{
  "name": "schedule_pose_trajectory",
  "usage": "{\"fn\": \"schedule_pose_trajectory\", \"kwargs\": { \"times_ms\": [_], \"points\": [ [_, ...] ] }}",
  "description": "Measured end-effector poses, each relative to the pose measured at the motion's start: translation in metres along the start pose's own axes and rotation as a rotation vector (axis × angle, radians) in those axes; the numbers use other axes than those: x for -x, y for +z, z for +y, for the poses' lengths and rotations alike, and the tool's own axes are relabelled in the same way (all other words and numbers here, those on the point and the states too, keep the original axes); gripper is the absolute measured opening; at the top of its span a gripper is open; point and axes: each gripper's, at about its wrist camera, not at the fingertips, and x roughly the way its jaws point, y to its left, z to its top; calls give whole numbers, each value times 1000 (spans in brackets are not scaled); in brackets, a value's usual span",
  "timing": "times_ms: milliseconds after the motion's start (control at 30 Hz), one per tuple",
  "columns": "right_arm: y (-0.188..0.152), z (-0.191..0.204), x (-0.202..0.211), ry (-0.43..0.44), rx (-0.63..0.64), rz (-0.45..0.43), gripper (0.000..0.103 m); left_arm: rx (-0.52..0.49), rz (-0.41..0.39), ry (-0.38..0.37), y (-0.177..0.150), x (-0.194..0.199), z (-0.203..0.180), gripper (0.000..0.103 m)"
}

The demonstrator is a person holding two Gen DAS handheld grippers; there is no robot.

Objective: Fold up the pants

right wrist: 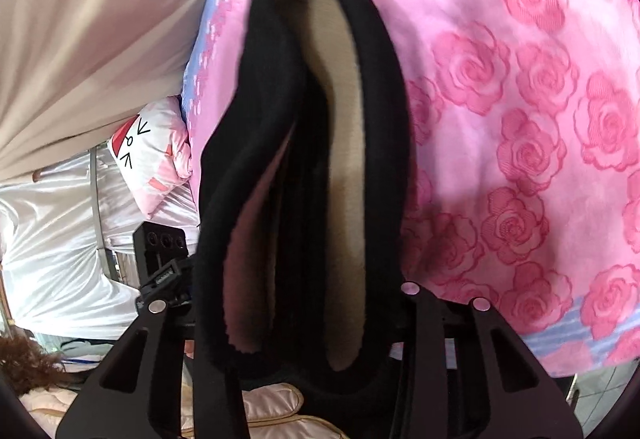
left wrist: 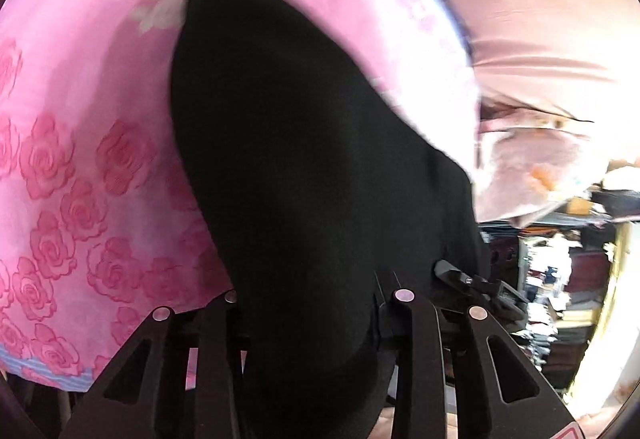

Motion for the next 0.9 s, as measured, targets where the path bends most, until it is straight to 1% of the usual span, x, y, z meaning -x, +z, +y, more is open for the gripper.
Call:
{"fn": "schedule_pose_trajectory", "kwargs": {
  "times_ms": [67, 133, 200, 267, 300, 400, 467, 567, 633, 700, 800, 867, 900],
  "points": [
    [0, 0, -3, 2, -7, -3, 42, 9, 0, 23, -1, -4, 4, 33],
    [1, -1, -4, 0, -22, -6, 42, 17, -8, 16, -2, -3, 4, 36],
    [-1, 11, -1, -30, 19, -14, 37, 16, -12, 38, -4, -2, 8, 38],
    [-3, 27, 7, -15, 47, -20, 35, 9, -14, 56, -4, -1, 4, 36],
    [-6, 40, 15, -2, 70, -29, 35, 1, -21, 53, -4, 4, 0, 33],
    [-11, 79, 34, 0, 142, -56, 35, -39, -38, 9, -9, 18, -22, 30],
    [-12, 93, 45, 10, 155, -66, 35, -40, -48, -37, -10, 34, -31, 30],
    [-17, 104, 54, 12, 152, -54, 35, -27, -40, -69, -15, 54, -35, 30],
    [-20, 97, 57, -8, 162, -35, 35, -16, -36, -90, -19, 59, -36, 30],
    [-23, 76, 50, -27, 129, -1, 35, -32, -33, -86, -29, 69, -31, 30],
    [-27, 49, 26, -77, 70, 45, 35, -41, 4, -19, -36, 56, -20, 31],
    [-31, 39, 17, -97, 33, 65, 35, -2, 49, 23, -41, 34, -5, 31],
    [-33, 40, 18, -89, 28, 60, 35, 24, 71, 25, -43, 26, 2, 31]
  ]
}}
